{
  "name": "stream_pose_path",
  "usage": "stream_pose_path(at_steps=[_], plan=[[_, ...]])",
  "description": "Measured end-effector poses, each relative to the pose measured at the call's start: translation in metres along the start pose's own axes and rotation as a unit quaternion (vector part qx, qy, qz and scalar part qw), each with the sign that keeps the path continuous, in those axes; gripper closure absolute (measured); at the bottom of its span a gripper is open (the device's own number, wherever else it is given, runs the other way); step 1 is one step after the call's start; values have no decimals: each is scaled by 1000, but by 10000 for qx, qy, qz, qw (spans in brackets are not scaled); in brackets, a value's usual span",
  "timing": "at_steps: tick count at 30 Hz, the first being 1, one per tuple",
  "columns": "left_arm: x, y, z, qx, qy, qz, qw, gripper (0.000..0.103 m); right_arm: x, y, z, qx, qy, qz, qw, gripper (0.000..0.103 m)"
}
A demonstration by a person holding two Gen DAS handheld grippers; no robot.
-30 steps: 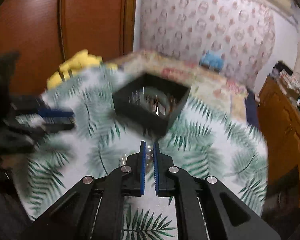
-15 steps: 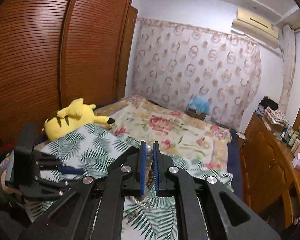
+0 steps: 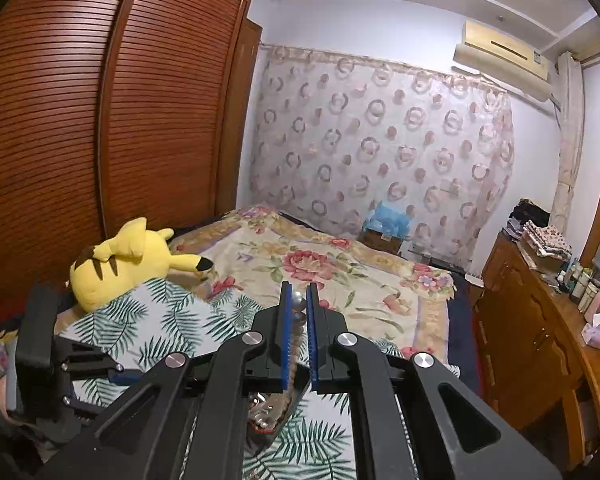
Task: Organize jewelry
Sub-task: 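Open the left tool over the box while the right tool releases the pearls into it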
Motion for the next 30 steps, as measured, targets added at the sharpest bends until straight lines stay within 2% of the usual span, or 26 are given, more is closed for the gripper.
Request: stream_pose_path(at_steps=[5, 12, 21, 22, 24, 30], plan=[[8, 2, 3, 8, 44, 58, 10000, 80, 32, -7, -8, 112, 337, 10, 9994, 95], [21, 3, 4, -11, 130, 83, 9999, 80, 80, -12, -54, 713, 883, 393, 9928, 95], [42, 4, 5, -18, 276, 148, 9995, 80, 101, -1, -91, 841, 1153, 530, 9883, 93], [44, 3, 5, -13, 288, 154, 9995, 80, 101, -1, -93, 853, 1161, 563, 9880, 91], [49, 3, 7, -2, 301, 167, 9994, 80, 101, -2, -97, 919, 1205, 638, 9864, 64], [68, 6, 12, -14, 368, 221, 9991, 80, 92, -15, -117, 938, 1231, 536, 9865, 63]])
Point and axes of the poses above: each gripper's, at about its wrist camera, not at the fingertips, and x roughly the way its jaws point, y to its left, z to its top, the point moved 8 cm from there along x, roughly the way its jaws point, and after that the axes turned 2 degrees about z, right-handed, at the moved point
